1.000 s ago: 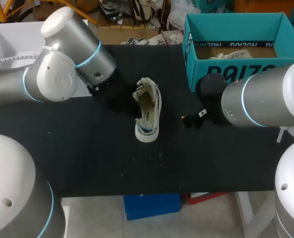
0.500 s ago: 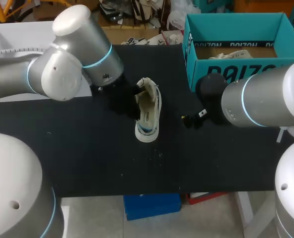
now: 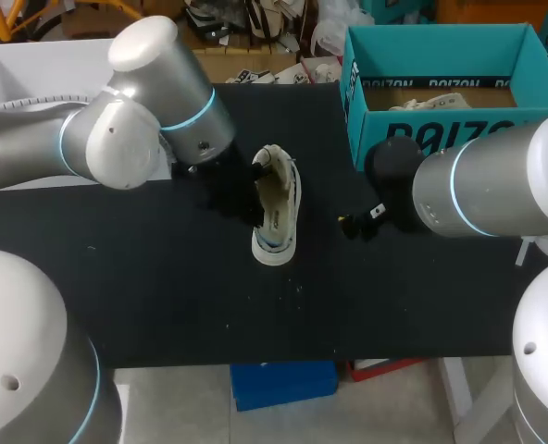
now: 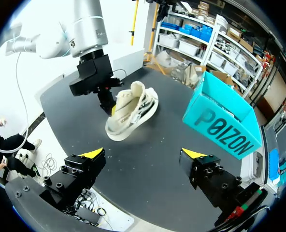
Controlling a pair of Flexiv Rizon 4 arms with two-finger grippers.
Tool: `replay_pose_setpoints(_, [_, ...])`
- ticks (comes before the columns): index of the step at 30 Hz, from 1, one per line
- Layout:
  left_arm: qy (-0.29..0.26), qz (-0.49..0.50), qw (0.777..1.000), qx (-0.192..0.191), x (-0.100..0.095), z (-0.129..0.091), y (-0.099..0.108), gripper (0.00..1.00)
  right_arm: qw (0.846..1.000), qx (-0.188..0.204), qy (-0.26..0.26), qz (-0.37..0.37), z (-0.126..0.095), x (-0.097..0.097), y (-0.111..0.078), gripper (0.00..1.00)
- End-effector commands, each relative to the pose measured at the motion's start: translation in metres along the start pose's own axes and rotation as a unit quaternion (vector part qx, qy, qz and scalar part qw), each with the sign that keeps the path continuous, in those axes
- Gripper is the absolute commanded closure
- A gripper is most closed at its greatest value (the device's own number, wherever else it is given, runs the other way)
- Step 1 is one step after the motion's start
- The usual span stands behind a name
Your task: Take the shoe out of the shoebox, open the shoe tongue, remove and reinsert the insole, then place the shoe into the shoebox
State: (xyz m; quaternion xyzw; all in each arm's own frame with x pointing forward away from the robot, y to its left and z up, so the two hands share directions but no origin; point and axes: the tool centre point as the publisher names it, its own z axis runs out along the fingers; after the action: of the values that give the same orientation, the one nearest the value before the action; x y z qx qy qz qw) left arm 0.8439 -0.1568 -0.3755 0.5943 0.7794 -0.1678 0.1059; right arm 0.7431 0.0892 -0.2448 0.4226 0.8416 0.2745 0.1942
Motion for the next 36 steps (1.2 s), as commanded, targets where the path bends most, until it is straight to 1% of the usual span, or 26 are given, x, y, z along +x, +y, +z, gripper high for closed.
replay_pose_setpoints(1, [0.006,-0.002,1.0,0.005,-0.005,0.012,0.005,1.0,1.0,0.0,-0.002,0.001,0.001,0.002,0.0,0.0])
replay_pose_setpoints(7, [0.019,-0.004,1.0,0.008,-0.006,0.018,0.009,1.0,1.0,0.0,-0.002,0.001,0.001,0.002,0.0,0.0])
replay_pose_setpoints(16, [0.044,0.007,0.999,-0.008,-0.011,0.024,0.018,1.0,1.0,0.0,-0.002,0.001,0.001,0.002,0.0,0.0])
replay_pose_setpoints(22, [0.066,0.019,0.998,-0.013,-0.017,0.037,0.019,1.0,1.0,0.0,-0.002,0.001,0.001,0.002,0.0,0.0])
replay_pose_setpoints(32, [0.083,0.021,0.996,0.004,-0.017,0.062,0.018,1.0,1.0,0.0,-0.002,0.001,0.001,0.002,0.0,0.0])
replay_pose_setpoints(36, [0.085,0.021,0.996,0.005,-0.018,0.062,0.018,1.0,1.0,0.0,-0.002,0.001,0.001,0.002,0.0,0.0])
